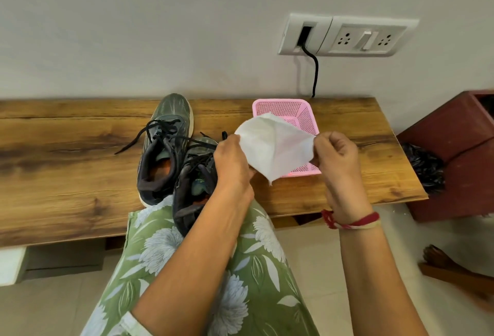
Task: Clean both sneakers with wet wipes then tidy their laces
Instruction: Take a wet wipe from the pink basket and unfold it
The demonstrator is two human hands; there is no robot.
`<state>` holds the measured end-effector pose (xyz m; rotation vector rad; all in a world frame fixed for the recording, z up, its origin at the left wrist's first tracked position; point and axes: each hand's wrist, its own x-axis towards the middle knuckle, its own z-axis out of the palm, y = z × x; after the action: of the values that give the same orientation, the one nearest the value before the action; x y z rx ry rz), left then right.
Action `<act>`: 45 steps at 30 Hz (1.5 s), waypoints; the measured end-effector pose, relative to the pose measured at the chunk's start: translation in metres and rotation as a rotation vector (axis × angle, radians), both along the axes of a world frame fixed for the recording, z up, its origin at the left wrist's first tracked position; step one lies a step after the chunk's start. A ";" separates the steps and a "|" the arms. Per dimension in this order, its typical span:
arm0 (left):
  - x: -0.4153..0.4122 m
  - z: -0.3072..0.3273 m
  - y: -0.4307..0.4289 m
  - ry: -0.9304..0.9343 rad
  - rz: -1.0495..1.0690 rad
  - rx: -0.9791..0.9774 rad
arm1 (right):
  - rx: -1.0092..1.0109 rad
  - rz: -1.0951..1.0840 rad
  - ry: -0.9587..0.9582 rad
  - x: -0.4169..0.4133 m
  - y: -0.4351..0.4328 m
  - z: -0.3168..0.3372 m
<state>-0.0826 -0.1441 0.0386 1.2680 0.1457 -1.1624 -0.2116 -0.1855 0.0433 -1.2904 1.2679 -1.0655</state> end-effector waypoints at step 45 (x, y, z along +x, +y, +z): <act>-0.002 0.009 -0.031 -0.413 -0.228 -0.070 | 0.192 -0.049 -0.049 -0.053 -0.039 0.022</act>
<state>-0.0844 -0.1752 0.0478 1.4606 -0.3504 -1.0598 -0.2642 -0.2247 0.0655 -1.0864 1.3361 -0.9781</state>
